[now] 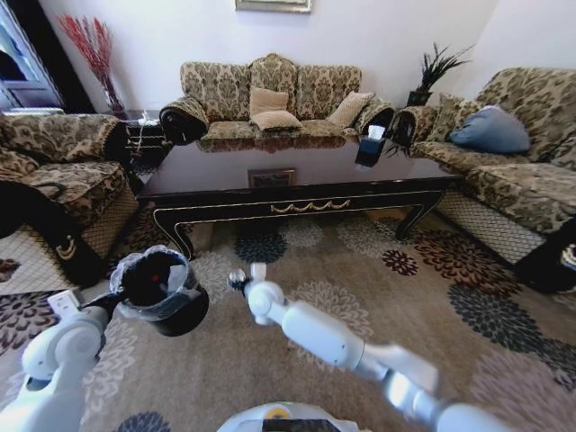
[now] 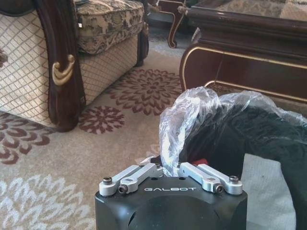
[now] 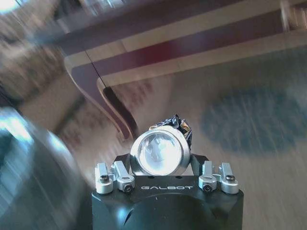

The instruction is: Move to the front of the table and pick up the trash from the floor, then place it into the trash bin.

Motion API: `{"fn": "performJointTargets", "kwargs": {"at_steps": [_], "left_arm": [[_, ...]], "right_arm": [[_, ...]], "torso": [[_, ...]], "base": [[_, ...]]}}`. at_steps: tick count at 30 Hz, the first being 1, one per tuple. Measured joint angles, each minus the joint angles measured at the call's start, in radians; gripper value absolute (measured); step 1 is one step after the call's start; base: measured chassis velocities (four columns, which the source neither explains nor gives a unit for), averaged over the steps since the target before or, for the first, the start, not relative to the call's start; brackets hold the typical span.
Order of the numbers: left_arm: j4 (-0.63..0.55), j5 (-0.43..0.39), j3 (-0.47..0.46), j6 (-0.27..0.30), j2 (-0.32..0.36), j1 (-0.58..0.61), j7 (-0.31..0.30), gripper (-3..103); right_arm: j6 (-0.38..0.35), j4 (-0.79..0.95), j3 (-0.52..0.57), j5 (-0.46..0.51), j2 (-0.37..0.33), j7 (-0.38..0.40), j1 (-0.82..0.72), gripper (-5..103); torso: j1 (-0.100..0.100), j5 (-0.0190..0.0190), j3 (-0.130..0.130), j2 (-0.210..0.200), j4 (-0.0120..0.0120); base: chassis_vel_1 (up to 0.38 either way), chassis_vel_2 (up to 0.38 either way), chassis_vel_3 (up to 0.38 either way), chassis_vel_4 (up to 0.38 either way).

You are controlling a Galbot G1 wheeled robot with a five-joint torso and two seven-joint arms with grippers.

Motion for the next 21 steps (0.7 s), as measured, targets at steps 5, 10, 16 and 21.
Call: {"fn": "performJointTargets", "kwargs": {"at_steps": [5,10,16,21], "left_arm": [[-0.020,-0.017,0.004,0.004,0.010,-0.002,0.001,4],[-0.032,-0.031,0.008,0.006,0.017,-0.018,-0.002,4],[-0.036,-0.048,0.009,0.006,0.022,-0.047,-0.006,4],[-0.028,-0.053,0.008,0.006,0.022,-0.058,-0.007,4]], "right_arm": [[0.049,0.010,-0.038,-0.020,0.018,-0.008,0.137,65],[0.097,0.020,-0.081,-0.045,0.035,-0.035,0.180,65],[0.138,0.058,-0.162,-0.053,0.081,-0.006,0.200,65],[0.144,0.070,-0.243,-0.107,0.115,-0.021,0.210,65]], "torso": [[0.000,0.0001,0.000,0.000,-0.0004],[0.000,0.0001,0.000,0.000,-0.0007],[0.000,0.0000,0.000,0.000,-0.0006],[0.000,0.0000,0.000,0.000,-0.0003]], "base": [[0.000,0.000,0.000,0.000],[0.000,0.000,0.000,0.000],[0.000,0.000,0.000,0.000],[0.000,0.000,0.000,0.000]]}}
